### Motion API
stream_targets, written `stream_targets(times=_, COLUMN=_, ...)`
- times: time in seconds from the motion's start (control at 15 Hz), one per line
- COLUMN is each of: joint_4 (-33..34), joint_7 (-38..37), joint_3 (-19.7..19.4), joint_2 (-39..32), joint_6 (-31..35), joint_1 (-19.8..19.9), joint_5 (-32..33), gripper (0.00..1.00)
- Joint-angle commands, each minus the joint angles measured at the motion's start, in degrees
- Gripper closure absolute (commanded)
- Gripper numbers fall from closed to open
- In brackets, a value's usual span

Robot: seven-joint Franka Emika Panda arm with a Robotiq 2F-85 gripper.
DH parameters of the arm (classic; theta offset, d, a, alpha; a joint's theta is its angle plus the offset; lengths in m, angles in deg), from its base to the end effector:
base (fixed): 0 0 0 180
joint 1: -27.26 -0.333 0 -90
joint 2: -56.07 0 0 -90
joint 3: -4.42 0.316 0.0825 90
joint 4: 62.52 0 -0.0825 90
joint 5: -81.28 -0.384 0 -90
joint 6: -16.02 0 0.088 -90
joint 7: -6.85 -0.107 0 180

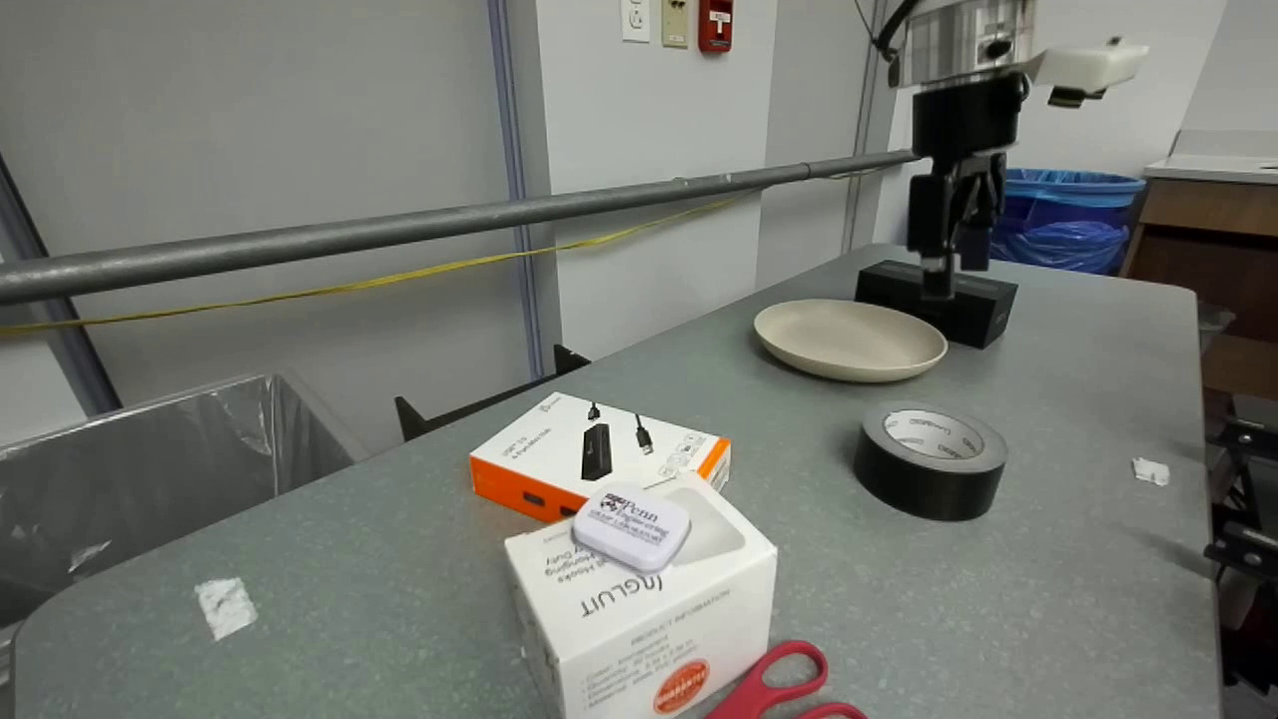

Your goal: Put the black masking tape on the white plate

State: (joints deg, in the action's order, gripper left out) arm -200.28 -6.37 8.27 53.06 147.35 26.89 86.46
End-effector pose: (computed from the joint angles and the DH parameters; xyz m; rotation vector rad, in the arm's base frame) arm 0.4739 0.0331 0.2791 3.0459 -0.1395 -0.2346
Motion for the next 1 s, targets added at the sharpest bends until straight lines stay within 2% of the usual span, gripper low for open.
stream_targets(times=0.0, joint_4=-0.1, joint_7=-5.4, joint_3=-0.6, joint_2=-5.1, joint_6=4.2, joint_1=-2.2, joint_5=4.1, gripper=0.0)
stream_targets(times=0.27, joint_4=-0.2, joint_7=-3.1, joint_3=-0.9, joint_2=-5.9, joint_6=2.8, joint_1=-2.9, joint_5=1.9, gripper=0.0)
stream_targets(times=0.6, joint_4=0.1, joint_7=-3.1, joint_3=-0.9, joint_2=-6.1, joint_6=2.8, joint_1=-3.2, joint_5=1.9, gripper=0.0)
stream_targets(times=0.93, joint_4=-0.3, joint_7=-4.9, joint_3=-1.0, joint_2=-9.8, joint_6=5.1, joint_1=-4.3, joint_5=3.6, gripper=0.0)
